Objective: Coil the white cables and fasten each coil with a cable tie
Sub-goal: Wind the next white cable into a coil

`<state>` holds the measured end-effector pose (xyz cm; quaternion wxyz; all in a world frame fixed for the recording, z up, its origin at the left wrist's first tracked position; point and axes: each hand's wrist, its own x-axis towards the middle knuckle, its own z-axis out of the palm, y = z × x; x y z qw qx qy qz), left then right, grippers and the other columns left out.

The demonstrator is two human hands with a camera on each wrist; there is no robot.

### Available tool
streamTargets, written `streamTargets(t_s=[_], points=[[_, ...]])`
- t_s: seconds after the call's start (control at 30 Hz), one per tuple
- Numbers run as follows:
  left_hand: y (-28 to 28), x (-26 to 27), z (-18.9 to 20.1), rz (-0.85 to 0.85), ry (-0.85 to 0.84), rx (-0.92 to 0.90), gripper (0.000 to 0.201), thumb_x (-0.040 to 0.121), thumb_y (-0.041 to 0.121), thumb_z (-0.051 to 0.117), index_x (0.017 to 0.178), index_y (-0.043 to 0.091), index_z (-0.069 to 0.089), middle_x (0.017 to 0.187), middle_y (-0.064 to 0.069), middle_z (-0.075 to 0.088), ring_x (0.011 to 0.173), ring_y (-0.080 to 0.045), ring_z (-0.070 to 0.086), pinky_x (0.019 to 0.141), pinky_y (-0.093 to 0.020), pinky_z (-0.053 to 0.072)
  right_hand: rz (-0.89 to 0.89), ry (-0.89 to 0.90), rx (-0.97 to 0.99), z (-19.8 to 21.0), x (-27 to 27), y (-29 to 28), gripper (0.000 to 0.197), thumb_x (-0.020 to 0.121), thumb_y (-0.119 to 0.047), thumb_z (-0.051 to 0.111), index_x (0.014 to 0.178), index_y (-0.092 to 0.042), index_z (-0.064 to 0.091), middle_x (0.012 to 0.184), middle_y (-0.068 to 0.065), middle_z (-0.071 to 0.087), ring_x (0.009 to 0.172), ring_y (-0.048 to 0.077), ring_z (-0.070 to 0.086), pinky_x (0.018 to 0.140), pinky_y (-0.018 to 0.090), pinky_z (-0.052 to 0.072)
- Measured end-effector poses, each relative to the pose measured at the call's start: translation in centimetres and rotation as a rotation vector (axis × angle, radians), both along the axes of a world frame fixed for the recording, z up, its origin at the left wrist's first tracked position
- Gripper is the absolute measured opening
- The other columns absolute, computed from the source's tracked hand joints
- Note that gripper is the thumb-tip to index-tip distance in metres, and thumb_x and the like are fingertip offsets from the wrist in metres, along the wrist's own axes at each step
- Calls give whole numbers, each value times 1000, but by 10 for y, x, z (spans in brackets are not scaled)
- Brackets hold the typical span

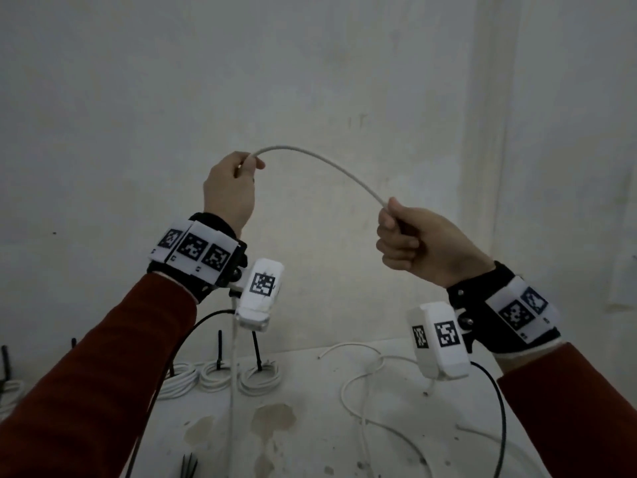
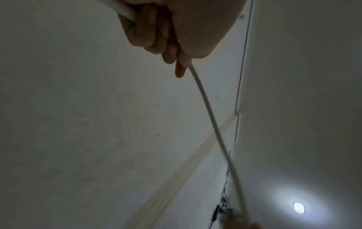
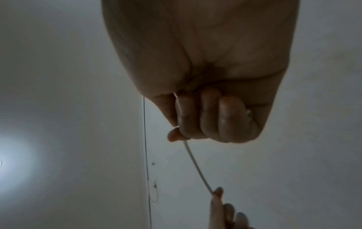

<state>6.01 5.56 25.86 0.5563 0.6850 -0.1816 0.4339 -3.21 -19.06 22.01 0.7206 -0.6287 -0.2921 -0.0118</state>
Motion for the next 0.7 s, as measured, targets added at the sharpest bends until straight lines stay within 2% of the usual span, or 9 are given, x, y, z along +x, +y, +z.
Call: streamTargets(t_s=[0.03, 0.13, 0.2, 0.27, 0.37, 0.47, 0.57, 0.63, 0.7], points=[[-1, -2, -6, 9, 0, 53, 24, 100, 27, 42, 86, 24, 61, 65, 7, 47, 54, -11, 41, 51, -25, 33, 67, -12, 85, 0, -2, -1, 35, 96, -32, 36, 70, -16, 53, 49, -6, 29, 44, 9, 24, 43, 22, 22], [-11, -13, -33, 15, 1, 270, 23, 101, 26, 39, 94, 23, 61, 69, 8, 50, 60, -7, 45, 51, -12, 33, 174, -107, 358, 8, -8, -5, 33, 97, -24, 34, 85, -13, 62, 57, -6, 38, 51, 9, 33, 49, 20, 34], [-22, -21, -55, -44, 38, 379, 24, 102, 22, 37, 99, 20, 61, 68, 8, 52, 57, -10, 45, 50, -15, 34, 126, -213, 463, 16, -10, -4, 33, 97, -23, 37, 90, -11, 66, 61, -5, 46, 55, 9, 40, 54, 20, 41], [-34, -30, -75, -126, 91, 471, 27, 102, 19, 35, 101, 9, 61, 67, 7, 56, 51, -9, 45, 50, -20, 37, 57, -301, 501, 20, -9, 2, 31, 92, -22, 42, 89, -10, 71, 65, -4, 57, 59, 10, 52, 62, 22, 50], [-55, -46, -97, -235, 145, 630, 26, 101, 14, 35, 106, 7, 59, 70, 6, 62, 46, 1, 48, 49, -10, 37, -34, -405, 445, 16, 1, 12, 31, 94, -17, 44, 86, -8, 73, 77, 4, 71, 74, 15, 68, 75, 28, 55], [-71, -58, -109, -263, 136, 747, 27, 102, 14, 34, 105, 7, 60, 72, 4, 63, 49, 9, 50, 52, -6, 36, -220, -588, 150, 6, 14, 22, 24, 100, -9, 41, 97, -2, 64, 90, 11, 74, 88, 25, 71, 85, 35, 55], [-80, -66, -113, -294, 152, 789, 27, 102, 15, 35, 103, 9, 61, 70, 6, 63, 50, 6, 50, 55, -7, 36, -471, -774, -232, -6, 23, 27, 16, 96, -4, 50, 96, 2, 65, 91, 11, 72, 88, 19, 71, 86, 32, 55], [-81, -70, -116, -331, 183, 788, 27, 102, 16, 35, 101, 11, 62, 67, 10, 62, 50, 4, 50, 54, -8, 36, -636, -921, -646, -13, 26, 27, 15, 95, -6, 51, 95, -4, 66, 92, 2, 73, 84, 12, 69, 81, 30, 55], [-78, -71, -120, -395, 265, 701, 27, 102, 20, 37, 96, 13, 63, 62, 10, 59, 45, -1, 47, 48, -10, 34, -698, -958, -1145, -19, 27, 26, 16, 97, -10, 47, 100, -12, 63, 93, -4, 72, 81, 15, 66, 74, 32, 52]])
